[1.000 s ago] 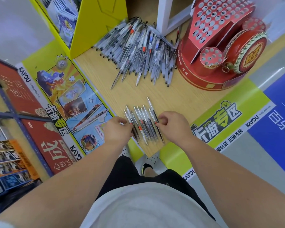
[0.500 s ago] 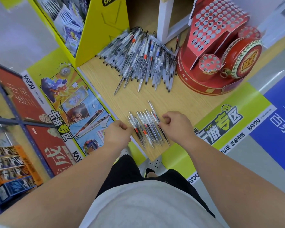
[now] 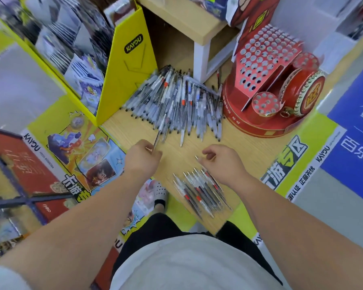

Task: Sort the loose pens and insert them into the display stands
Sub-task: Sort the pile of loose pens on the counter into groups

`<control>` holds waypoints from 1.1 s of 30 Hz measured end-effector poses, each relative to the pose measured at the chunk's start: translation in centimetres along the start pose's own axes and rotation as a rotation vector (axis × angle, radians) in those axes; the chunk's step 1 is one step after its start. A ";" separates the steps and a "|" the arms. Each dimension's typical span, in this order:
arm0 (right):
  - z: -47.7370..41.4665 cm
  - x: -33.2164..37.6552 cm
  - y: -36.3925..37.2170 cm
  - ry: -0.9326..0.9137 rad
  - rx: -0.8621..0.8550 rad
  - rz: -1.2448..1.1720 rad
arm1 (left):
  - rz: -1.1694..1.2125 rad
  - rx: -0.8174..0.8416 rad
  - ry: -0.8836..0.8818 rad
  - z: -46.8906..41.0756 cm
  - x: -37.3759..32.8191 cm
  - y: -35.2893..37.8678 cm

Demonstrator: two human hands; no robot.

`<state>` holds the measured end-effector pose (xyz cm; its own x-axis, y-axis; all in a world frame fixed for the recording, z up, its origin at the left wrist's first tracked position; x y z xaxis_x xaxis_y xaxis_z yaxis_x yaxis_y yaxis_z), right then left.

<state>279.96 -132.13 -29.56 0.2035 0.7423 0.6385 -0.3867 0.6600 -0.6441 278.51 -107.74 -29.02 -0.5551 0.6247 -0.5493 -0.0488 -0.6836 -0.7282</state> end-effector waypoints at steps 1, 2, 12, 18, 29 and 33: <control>-0.2 0.3 0.2 0.025 -0.006 -0.014 | -0.048 0.019 0.027 -1.2 -0.3 0.1; -0.5 0.5 0.4 0.057 -0.017 -0.027 | -0.097 0.051 0.053 -2.3 -0.5 0.2; -2.7 5.7 1.7 0.241 -0.133 -0.031 | -0.282 0.331 0.284 -8.7 -1.0 -1.7; -5.8 9.7 3.3 0.274 -0.157 -0.046 | -0.237 0.430 0.403 -11.0 -0.6 -4.8; -9.3 13.0 6.8 0.474 -0.178 0.238 | -0.033 0.467 0.334 -14.2 -3.6 -5.8; -8.9 13.1 6.0 0.469 -0.204 0.100 | -0.001 0.441 0.236 -14.8 -5.6 -4.4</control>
<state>288.38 -117.41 -28.77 0.5736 0.7442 0.3423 -0.2514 0.5577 -0.7911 294.16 -102.64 -28.80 -0.3539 0.6591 -0.6636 -0.4241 -0.7455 -0.5142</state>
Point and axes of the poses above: each hand's wrist, its own z-axis away from the middle knuckle, its own y-axis out of the palm, x = y × z, the point moved 3 cm from there along -z, towards the middle knuckle, and after that the axes turned 3 degrees about y, right-handed, at the moved point
